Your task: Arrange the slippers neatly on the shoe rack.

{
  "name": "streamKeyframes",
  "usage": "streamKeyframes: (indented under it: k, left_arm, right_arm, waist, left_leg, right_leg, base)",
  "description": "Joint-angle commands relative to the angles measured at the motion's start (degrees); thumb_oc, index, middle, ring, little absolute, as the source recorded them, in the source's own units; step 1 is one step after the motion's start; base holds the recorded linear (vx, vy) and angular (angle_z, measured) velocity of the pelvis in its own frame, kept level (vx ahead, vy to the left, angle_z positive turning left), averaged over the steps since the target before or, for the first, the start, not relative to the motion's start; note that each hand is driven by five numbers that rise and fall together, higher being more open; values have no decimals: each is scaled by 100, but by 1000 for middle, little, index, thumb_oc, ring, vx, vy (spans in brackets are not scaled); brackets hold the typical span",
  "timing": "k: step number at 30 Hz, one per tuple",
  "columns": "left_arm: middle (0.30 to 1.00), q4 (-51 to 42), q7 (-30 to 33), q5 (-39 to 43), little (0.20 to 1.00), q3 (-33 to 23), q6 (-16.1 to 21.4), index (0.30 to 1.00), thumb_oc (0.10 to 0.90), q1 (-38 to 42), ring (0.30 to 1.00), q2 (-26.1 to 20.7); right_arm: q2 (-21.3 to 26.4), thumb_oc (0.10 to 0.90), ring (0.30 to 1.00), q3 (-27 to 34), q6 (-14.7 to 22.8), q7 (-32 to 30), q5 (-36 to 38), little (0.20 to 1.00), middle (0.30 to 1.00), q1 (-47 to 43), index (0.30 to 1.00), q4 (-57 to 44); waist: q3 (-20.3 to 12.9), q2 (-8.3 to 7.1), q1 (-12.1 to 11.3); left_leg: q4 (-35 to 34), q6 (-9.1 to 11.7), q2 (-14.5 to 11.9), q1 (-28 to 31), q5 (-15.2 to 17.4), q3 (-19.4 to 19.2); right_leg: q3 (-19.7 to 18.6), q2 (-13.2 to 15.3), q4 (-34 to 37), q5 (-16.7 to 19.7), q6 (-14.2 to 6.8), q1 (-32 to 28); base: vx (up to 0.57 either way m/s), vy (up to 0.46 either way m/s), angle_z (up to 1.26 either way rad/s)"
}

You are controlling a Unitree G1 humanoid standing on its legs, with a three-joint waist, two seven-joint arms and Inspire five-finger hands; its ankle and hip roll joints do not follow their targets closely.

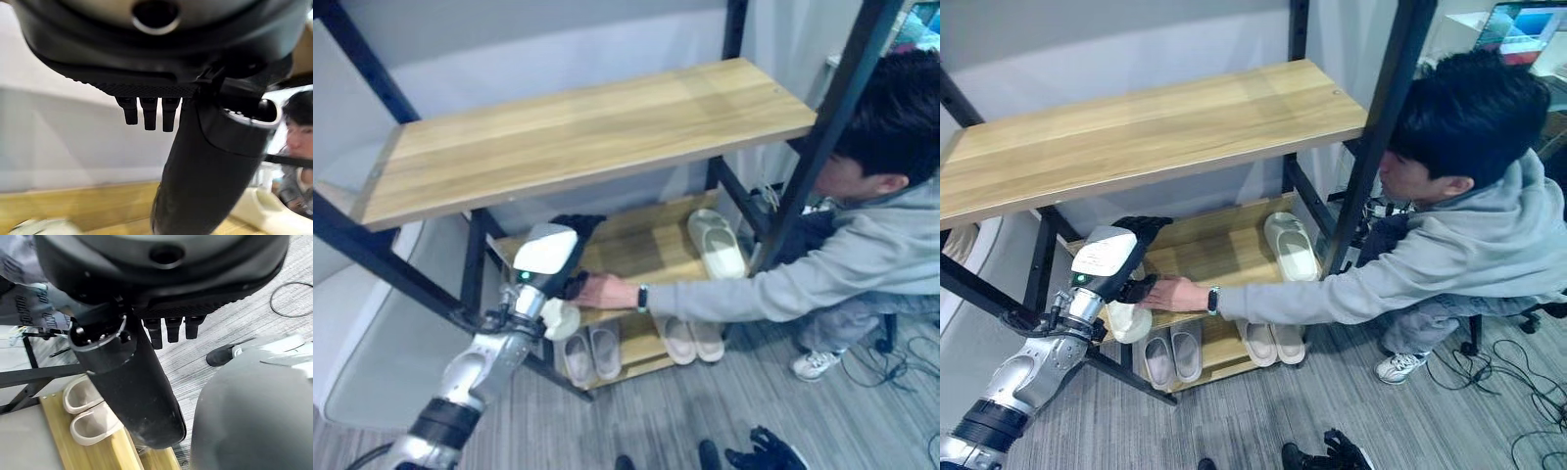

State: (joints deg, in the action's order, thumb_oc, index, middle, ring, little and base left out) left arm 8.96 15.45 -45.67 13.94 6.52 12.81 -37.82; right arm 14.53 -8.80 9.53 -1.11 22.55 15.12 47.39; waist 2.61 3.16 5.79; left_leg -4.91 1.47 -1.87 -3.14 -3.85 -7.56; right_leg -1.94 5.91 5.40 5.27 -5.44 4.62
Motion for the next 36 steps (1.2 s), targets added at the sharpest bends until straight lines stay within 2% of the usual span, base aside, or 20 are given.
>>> streamKeyframes:
  k: [1,3,6,8,16,25,28,32,36]
  left_arm:
    - [900,114,718,-167,900,-109,-213,900,800,1155,900,-127]
    - [900,664,802,-281,900,3,-498,900,800,1411,900,-246]
    - [900,940,859,-290,900,58,-614,900,800,1600,900,-334]
    - [900,1276,848,-337,900,59,-853,900,800,1754,900,-470]
    - [900,1915,951,-307,900,194,-1150,900,800,2074,900,-489]
    - [900,1954,1055,-7,900,84,-1100,900,800,2033,900,-477]
    - [900,1459,1092,36,900,-60,-942,900,800,1886,900,-403]
    - [900,1121,1116,-145,900,-102,-1009,900,800,1907,900,-324]
    - [900,728,1035,7,900,-167,-802,900,800,1795,900,-139]
  right_arm:
    - [292,800,900,55,359,-60,-125,900,900,-174,900,-442]
    - [360,800,900,80,386,-100,-140,900,900,-175,900,-528]
    - [399,800,900,69,415,-117,-164,900,900,-211,900,-530]
    - [487,800,900,55,418,-120,-238,900,900,-189,900,-801]
    - [504,800,900,-99,459,-184,-451,900,900,-200,900,-988]
    - [471,800,900,-157,471,-245,-561,900,900,-208,900,-956]
    - [417,800,900,-141,456,-241,-536,900,900,-227,900,-890]
    - [428,800,900,-152,441,-232,-532,900,900,-232,900,-864]
    - [443,800,900,-137,376,-190,-500,900,900,-218,900,-880]
  waist:
    - [-173,-29,14]
    - [-181,-24,64]
    - [-173,-30,80]
    - [-152,-63,111]
    - [-97,-142,135]
    - [-85,-164,106]
    - [-89,-160,80]
    - [-58,-139,85]
    - [-25,-100,101]
  left_leg:
    - [-9,106,124,-191,492,369]
    - [-9,102,126,-293,483,330]
    - [-9,102,114,-393,460,310]
    - [-9,94,99,-515,438,280]
    - [-9,65,98,-663,419,236]
    - [-9,56,107,-628,437,197]
    - [-9,56,110,-559,457,210]
    - [-9,51,114,-483,481,204]
    - [-9,52,118,-409,488,181]
  right_leg:
    - [305,-49,-40,-470,-344,-152]
    - [259,-57,-40,-438,-352,-23]
    - [247,-63,-40,-412,-348,80]
    - [216,-70,-40,-366,-335,224]
    - [170,-68,-40,-312,-334,400]
    - [140,-67,-40,-303,-325,404]
    - [142,-70,-40,-336,-318,354]
    - [131,-77,-40,-359,-310,287]
    - [106,-89,-40,-367,-300,235]
  base:
    - [-5,40,-12]
    - [-11,51,-10]
    - [-23,24,-12]
    - [-29,36,-15]
    - [-9,10,-2]
    - [4,0,-2]
    - [13,-7,-1]
    - [22,-22,-4]
    - [22,-20,-2]
